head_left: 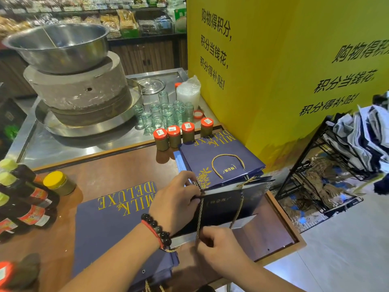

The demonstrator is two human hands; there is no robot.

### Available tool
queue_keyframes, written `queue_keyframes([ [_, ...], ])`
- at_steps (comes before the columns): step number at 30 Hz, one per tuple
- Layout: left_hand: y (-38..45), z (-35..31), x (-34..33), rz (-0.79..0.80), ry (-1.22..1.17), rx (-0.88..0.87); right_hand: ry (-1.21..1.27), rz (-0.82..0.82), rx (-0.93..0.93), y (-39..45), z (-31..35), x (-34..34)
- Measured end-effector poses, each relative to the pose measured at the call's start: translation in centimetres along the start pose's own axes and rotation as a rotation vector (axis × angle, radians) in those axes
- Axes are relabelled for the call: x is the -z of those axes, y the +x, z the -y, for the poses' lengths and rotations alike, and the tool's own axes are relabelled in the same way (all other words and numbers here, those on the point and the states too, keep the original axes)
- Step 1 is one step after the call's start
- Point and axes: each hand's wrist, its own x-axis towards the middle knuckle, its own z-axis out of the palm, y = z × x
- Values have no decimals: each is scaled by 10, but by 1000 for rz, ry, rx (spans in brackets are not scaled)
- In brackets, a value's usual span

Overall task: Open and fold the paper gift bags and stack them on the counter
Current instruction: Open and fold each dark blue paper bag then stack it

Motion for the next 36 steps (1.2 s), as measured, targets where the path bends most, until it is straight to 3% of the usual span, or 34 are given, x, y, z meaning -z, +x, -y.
queue_keyframes([
  [12, 0, 1, -1, -6, -2, 19, -21, 28, 119, -14, -13, -4],
  [16, -1, 0, 0, -4, 12, 19, -146, 55, 152, -13, -16, 7],
  [18, -2, -1, -1, -9, 20, 23, -205, -44, 201, -11, -10, 25],
  [23, -6, -4, -3, -22, 21, 0, -150, -532, 424, 18, 25, 109],
  [25, -7, -5, -3, -19, 22, -10, -216, -590, 355, 37, 39, 138],
  [27, -8, -6, -3, -15, 26, -9, -362, -463, 145, 58, 40, 154],
  [30, -10, -9, -3, -9, 34, 3, -591, -69, -116, 77, 30, 155],
  [33, -11, -10, -2, 5, 31, 23, -587, 174, -164, 77, 27, 151],
  [36, -13, -11, -2, 13, 21, 40, -478, 206, -107, 78, 21, 150],
])
